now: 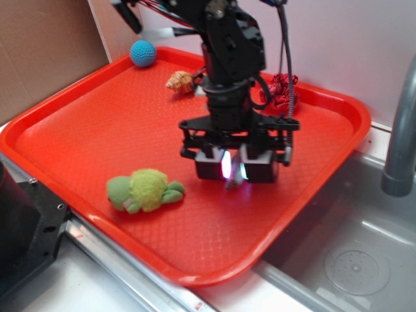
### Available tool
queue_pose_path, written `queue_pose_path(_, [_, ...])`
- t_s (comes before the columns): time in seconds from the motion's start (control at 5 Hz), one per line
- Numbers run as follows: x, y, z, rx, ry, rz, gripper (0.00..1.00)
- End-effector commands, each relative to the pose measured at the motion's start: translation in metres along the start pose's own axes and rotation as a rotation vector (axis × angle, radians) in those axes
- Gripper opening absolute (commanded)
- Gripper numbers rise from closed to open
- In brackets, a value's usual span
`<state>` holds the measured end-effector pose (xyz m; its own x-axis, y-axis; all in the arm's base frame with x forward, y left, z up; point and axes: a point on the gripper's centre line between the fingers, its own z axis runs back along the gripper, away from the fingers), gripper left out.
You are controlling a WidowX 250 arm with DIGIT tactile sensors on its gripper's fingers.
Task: Grab the wood chip.
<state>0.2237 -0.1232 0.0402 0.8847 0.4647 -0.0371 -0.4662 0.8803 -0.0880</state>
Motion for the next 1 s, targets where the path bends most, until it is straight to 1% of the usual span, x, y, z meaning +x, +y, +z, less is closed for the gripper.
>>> queue_pose_path(0.0, [0.034, 0.069, 0.122, -0.029, -0.092, -0.173, 0.00])
queue_pose_path(0.2, [0.041, 0.089, 0.175, -0.017, -0.126, -0.216, 0.00])
queue_pose_path(0.4, [0.042, 0.088, 0.191, 0.017, -0.111, -0.250, 0.00])
queue_pose_path(0.6, [0.045, 0.090, 0.200, 0.028, -0.143, -0.294, 0.00])
queue_pose_path(0.8, [0.055, 0.096, 0.197, 0.012, -0.127, -0.297, 0.00])
